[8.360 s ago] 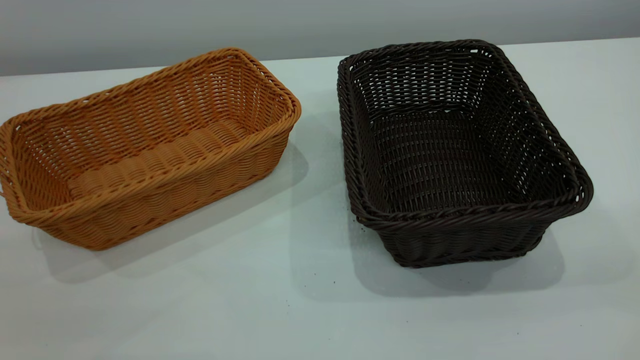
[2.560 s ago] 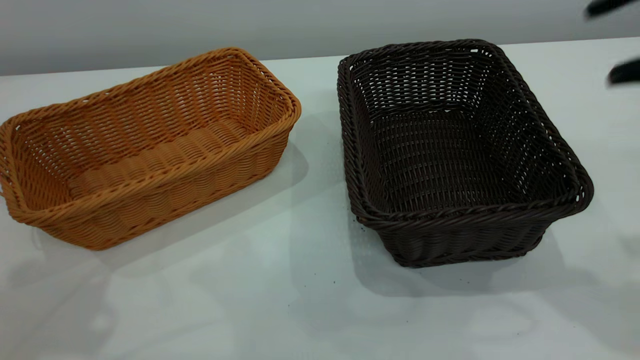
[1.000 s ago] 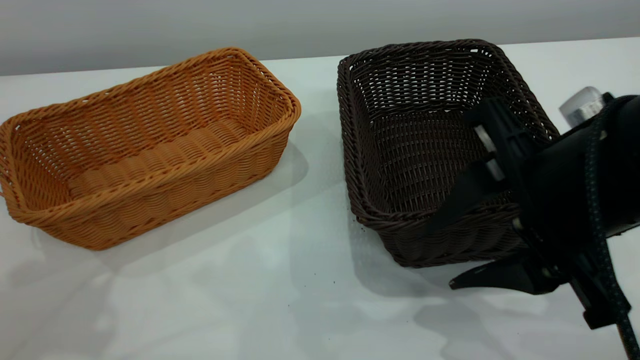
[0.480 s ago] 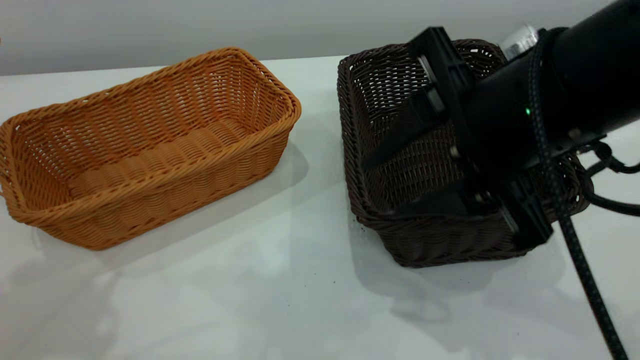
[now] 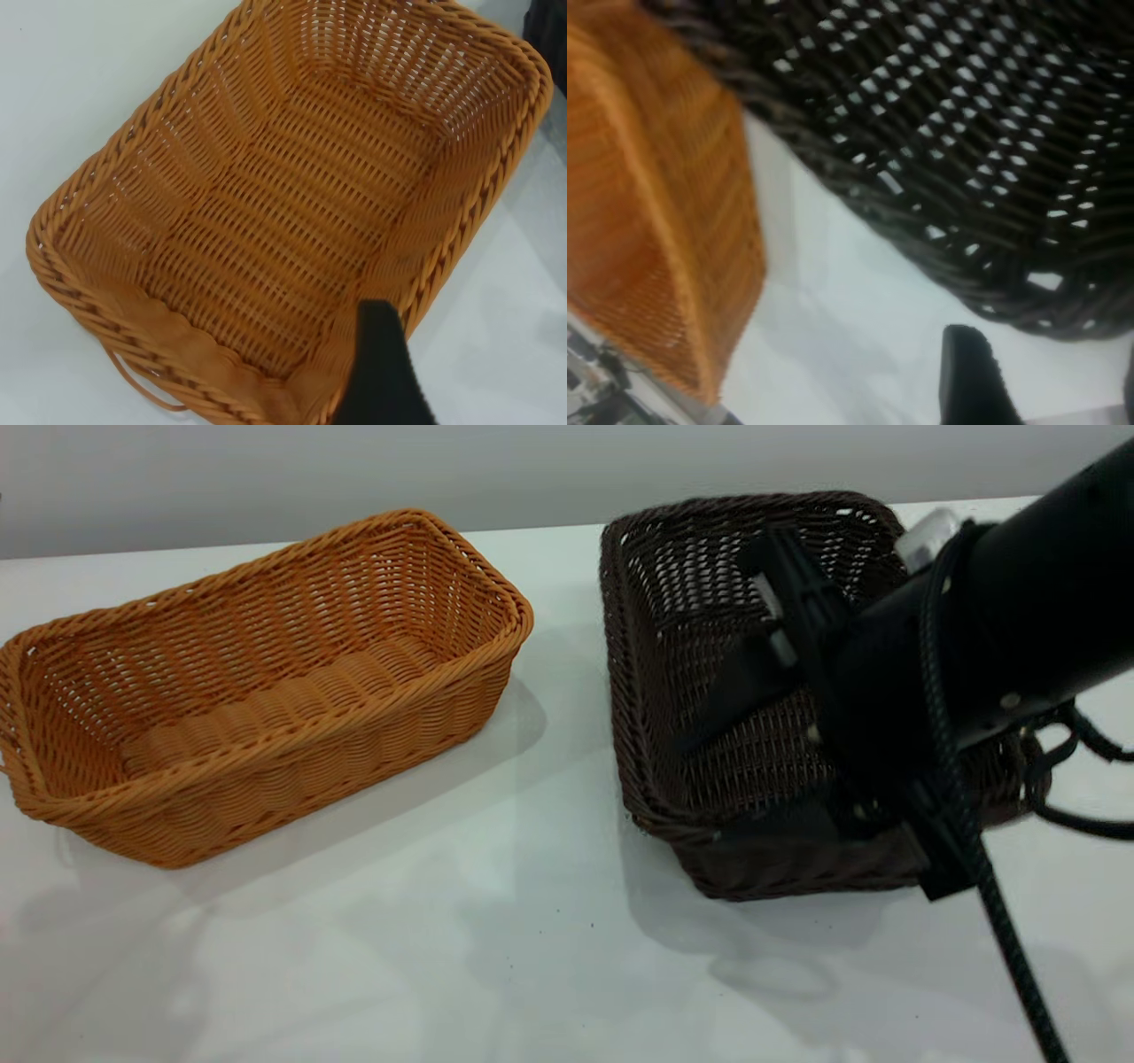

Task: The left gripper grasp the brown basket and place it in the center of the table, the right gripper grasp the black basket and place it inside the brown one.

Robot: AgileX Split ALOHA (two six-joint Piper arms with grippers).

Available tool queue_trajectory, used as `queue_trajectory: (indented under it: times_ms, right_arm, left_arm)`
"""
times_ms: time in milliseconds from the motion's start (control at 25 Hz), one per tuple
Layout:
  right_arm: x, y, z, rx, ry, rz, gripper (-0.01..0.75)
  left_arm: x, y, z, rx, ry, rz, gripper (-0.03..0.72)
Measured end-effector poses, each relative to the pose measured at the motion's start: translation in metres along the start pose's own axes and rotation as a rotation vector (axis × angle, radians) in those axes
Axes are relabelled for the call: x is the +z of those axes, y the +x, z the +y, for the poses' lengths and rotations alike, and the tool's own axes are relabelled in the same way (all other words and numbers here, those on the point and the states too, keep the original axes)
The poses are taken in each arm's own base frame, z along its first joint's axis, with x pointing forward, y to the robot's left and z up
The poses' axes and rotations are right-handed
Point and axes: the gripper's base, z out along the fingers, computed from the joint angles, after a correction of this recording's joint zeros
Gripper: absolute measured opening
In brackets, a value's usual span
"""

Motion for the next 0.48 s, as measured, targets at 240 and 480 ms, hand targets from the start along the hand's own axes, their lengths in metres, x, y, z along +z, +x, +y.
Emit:
queue_trajectory:
  times_ms: [240, 480]
  right_arm:
    - [0.0128, -0.0048, -0.0102, 0.024, 0.052, 0.018, 0.365]
    - [0.0127, -0.0090, -0.0111, 0.018, 0.062, -0.028, 0.365]
  left_arm:
    - [0.0000, 0.0002, -0.0002, -0.001, 0.003, 0.002, 0.437]
    - [0.0000, 0.0002, -0.0002, 0.000, 0.002, 0.002, 0.437]
